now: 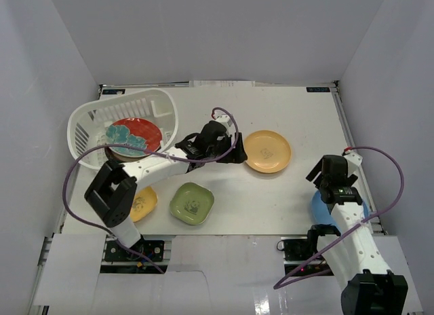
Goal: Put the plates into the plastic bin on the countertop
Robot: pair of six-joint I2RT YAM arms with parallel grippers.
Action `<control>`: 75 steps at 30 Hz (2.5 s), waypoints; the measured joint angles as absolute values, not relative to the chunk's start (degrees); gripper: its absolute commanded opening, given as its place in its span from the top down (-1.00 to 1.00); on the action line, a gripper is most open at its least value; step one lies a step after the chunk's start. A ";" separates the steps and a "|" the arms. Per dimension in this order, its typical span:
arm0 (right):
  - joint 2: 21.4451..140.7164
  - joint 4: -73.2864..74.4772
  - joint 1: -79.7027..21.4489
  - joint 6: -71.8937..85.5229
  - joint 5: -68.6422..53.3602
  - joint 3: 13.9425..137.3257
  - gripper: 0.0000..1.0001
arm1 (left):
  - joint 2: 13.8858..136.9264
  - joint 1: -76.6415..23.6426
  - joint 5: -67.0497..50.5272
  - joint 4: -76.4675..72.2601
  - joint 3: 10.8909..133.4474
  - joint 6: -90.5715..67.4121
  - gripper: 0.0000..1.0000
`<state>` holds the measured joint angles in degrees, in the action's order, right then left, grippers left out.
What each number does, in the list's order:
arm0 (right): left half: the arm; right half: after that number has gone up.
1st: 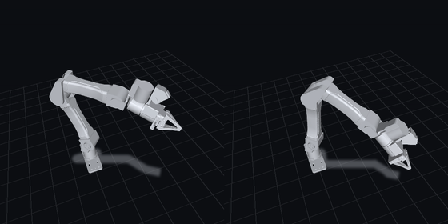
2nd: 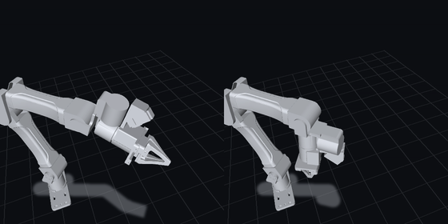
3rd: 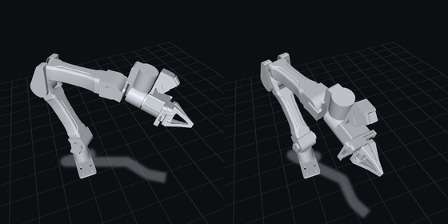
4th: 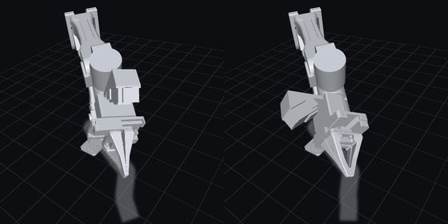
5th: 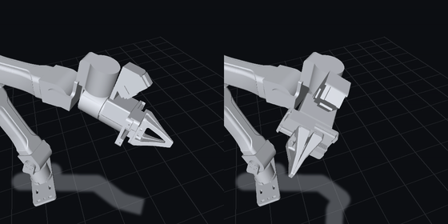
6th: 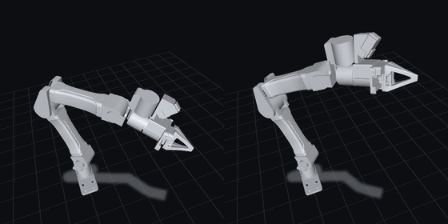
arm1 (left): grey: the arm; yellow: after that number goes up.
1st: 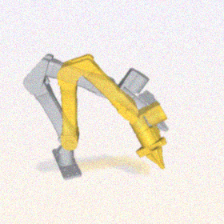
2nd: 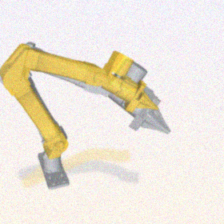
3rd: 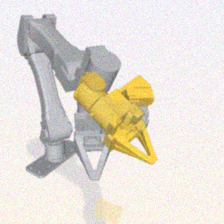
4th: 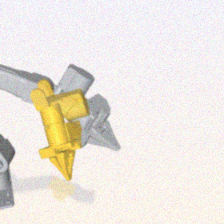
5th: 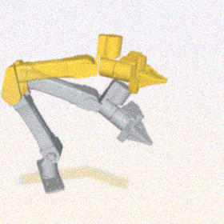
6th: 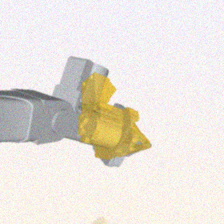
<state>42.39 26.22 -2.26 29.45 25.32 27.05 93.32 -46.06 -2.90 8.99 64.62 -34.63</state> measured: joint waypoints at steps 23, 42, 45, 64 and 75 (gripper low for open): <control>57.41 12.10 6.15 27.46 13.30 23.42 0.85 | 123.46 -45.80 4.32 10.66 87.39 -33.58 0.97; 51.09 -2.35 -13.98 29.85 -1.15 23.79 0.84 | 77.47 -23.09 11.55 18.39 74.89 -29.50 1.00; 53.21 -4.08 -22.52 29.85 0.43 25.06 0.84 | 66.98 -12.93 15.90 21.50 70.89 -29.28 1.00; 72.95 0.47 -47.11 19.09 1.41 59.90 0.84 | 69.78 6.74 22.57 29.76 55.59 -25.80 0.01; 101.14 4.86 -54.52 6.92 -9.93 98.98 0.84 | 57.95 6.63 2.83 25.28 57.74 -29.43 -0.96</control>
<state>101.14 4.86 -54.52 6.92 -9.93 98.98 57.95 6.63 2.83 25.28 57.74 -29.43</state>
